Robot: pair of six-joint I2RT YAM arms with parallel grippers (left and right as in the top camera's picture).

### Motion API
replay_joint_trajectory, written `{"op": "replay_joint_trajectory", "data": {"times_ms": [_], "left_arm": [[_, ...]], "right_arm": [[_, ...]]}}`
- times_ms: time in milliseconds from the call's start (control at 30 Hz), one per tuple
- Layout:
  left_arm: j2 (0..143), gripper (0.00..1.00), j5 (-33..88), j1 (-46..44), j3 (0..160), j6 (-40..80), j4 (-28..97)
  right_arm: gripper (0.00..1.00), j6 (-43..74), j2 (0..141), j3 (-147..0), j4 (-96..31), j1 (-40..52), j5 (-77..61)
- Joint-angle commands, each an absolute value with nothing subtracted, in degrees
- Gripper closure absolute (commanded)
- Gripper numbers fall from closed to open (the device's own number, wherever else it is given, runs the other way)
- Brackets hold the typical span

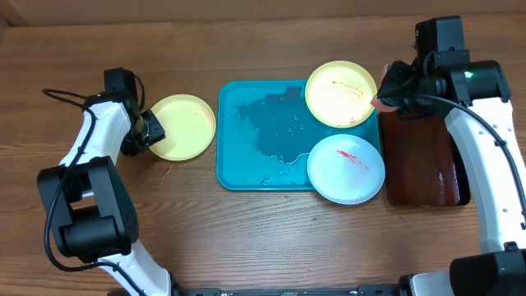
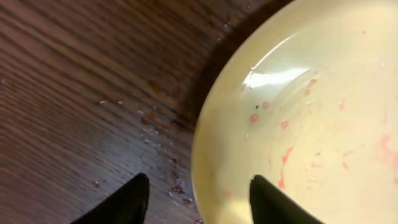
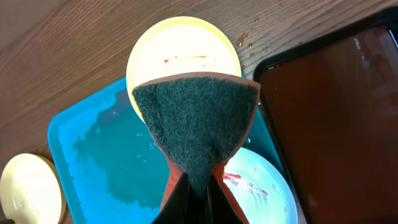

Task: Clean dirty plates on tray and stack at the side
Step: 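Move left gripper to the top yellow plate's rim and grip it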

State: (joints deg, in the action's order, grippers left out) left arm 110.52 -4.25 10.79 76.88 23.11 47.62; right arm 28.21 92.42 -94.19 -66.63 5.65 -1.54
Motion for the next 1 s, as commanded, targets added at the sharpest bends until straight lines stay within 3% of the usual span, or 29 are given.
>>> {"op": "replay_joint_trajectory", "data": {"times_ms": [0, 233, 400, 600, 833, 967], "left_arm": [[109.3, 0.45, -5.4, 9.6, 79.9, 20.5, 49.8], [109.3, 0.43, -6.0, 6.2, 94.1, 17.3, 59.4], [109.3, 0.42, -4.3, -1.0, 101.3, 17.4, 62.6], [109.5, 0.43, 6.4, -12.5, 101.1, 25.1, 57.3], [115.4, 0.32, 4.4, -24.3, 100.9, 32.8, 45.3], [120.7, 0.33, 4.3, -29.6, 100.9, 35.5, 39.8]], "right_arm": [[0.96, 27.6, 90.8, -95.3, -66.1, 5.4, -1.8], [0.96, 27.6, 90.8, -95.3, -66.1, 5.4, -1.8], [0.96, 27.6, 90.8, -95.3, -66.1, 5.4, -1.5], [0.96, 27.6, 90.8, -95.3, -66.1, 5.3, -1.1], [0.96, 27.6, 90.8, -95.3, -66.5, 2.5, -1.8], [0.96, 27.0, 90.8, -95.3, -66.9, 1.8, -1.8]]}}
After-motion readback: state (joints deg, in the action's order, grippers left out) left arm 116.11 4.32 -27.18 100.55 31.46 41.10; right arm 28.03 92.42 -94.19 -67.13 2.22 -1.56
